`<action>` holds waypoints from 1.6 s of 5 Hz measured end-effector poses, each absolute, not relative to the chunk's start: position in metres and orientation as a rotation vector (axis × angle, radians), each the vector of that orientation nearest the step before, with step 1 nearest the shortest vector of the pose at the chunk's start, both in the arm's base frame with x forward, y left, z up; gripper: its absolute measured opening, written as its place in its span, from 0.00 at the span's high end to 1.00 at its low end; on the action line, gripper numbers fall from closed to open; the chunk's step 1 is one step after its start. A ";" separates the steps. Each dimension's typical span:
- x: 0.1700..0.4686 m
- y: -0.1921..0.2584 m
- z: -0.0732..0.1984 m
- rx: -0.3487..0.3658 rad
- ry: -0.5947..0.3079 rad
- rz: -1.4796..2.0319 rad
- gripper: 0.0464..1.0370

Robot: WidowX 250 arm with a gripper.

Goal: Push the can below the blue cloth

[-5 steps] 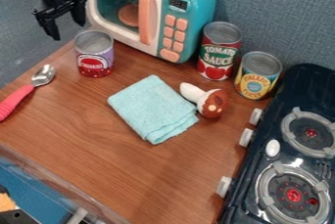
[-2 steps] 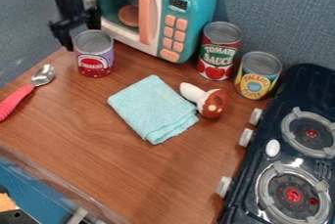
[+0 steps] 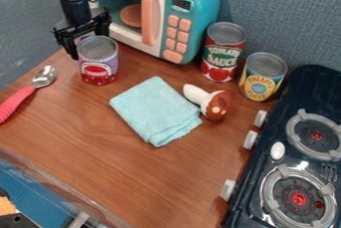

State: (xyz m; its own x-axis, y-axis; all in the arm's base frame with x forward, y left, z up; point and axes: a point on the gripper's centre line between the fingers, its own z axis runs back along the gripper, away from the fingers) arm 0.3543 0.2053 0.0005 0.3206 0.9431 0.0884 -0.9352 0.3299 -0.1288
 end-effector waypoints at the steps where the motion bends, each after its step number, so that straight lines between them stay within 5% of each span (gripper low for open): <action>1: 0.349 0.200 0.003 -0.057 -0.167 1.215 0.04; 8: 0.241 0.113 0.014 -0.087 -0.181 1.271 0.04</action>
State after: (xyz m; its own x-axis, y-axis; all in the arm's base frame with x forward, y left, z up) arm 0.2406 0.1132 0.0135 0.2833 0.9551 0.0865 -0.9414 0.2942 -0.1651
